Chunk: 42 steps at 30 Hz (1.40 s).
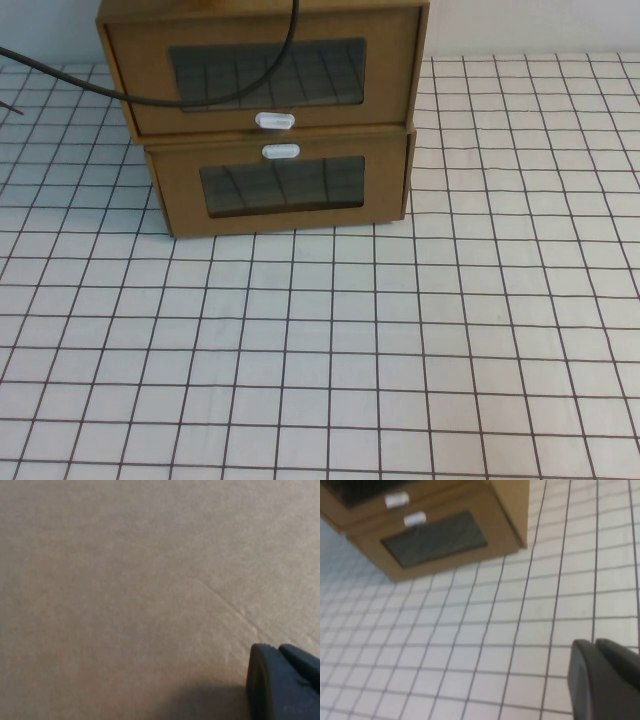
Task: Open the shoe box
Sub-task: 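Pull the top drawer of the cardboard box fully open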
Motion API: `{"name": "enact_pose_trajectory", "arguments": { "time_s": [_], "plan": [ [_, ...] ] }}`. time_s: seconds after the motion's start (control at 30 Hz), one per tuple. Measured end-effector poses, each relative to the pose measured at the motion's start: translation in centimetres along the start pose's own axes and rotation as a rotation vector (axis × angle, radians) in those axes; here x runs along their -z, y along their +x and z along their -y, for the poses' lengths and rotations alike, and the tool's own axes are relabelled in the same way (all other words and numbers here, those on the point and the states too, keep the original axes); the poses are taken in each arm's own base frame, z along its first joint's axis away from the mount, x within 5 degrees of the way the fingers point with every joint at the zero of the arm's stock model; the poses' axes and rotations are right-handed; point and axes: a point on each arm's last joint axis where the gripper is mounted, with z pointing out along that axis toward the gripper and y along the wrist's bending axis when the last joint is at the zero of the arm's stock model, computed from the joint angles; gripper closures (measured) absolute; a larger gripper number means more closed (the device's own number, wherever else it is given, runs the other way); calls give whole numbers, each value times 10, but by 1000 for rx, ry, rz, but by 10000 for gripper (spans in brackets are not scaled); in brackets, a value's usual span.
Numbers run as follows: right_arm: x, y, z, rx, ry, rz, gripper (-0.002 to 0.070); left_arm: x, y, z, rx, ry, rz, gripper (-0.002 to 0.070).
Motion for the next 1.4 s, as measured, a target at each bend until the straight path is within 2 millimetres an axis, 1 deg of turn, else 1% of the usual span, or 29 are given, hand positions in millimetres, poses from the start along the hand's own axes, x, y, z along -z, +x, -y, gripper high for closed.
{"name": "enact_pose_trajectory", "arguments": {
  "time_s": [0.07, 0.17, 0.27, 0.37, 0.43, 0.53, 0.57, 0.63, 0.67, 0.73, 0.8, 0.93, 1.0, 1.07, 1.2, 1.27, 1.33, 1.4],
  "plan": [
    [-7, -16, -6, 62, 15, -97, 689, 0, 0, 0, 0, 0, 0, 677],
    [-23, -37, -11, 137, 29, -227, 689, 0, 0, 0, 0, 0, 0, 677],
    [-45, -57, -12, 184, 30, -332, 689, 0, 0, 0, 0, 0, 0, 677],
    [-68, -77, -17, 226, 15, -385, 689, 0, 0, 0, 0, 0, 0, 677],
    [-87, -86, -27, 268, -16, -418, 689, 0, 0, 0, 0, 0, 0, 677],
    [-116, -93, -54, 372, -79, -452, 689, 0, 0, 0, 0, 0, 0, 677],
    [-125, -94, -62, 399, -90, -457, 689, 0, 0, 0, 0, 0, 0, 677],
    [-144, -94, -86, 489, -113, -479, 689, 0, 0, 0, 0, 0, 0, 677],
    [-154, -91, -95, 528, -116, -493, 689, 0, 0, 0, 0, 0, 0, 677],
    [-171, -86, -119, 644, -123, -504, 689, 0, 0, 0, 0, 0, 0, 677],
    [-183, -80, -141, 763, -132, -491, 689, 0, 0, 0, 0, 0, 0, 677],
    [-208, -68, -168, 985, -117, -418, 687, 0, 0, 0, 0, 0, 0, 677],
    [-220, -65, -176, 1063, -115, -380, 666, 0, 0, 0, 0, 0, 0, 677],
    [-231, -65, -181, 1124, -112, -338, 620, 0, 0, 0, 0, 0, 0, 677],
    [-254, -66, -186, 1253, -97, -258, 468, 0, 0, 0, 0, 3, -4, 677],
    [-265, -64, -188, 1295, -99, -228, 408, 0, 1, 1, 0, 6, -8, 677],
    [-276, -63, -192, 1339, -103, -196, 387, 0, 1, 1, 0, 8, -12, 677],
    [-286, -61, -194, 1379, -102, -175, 386, 0, 1, 1, -1, 9, -12, 677]
  ]
}}
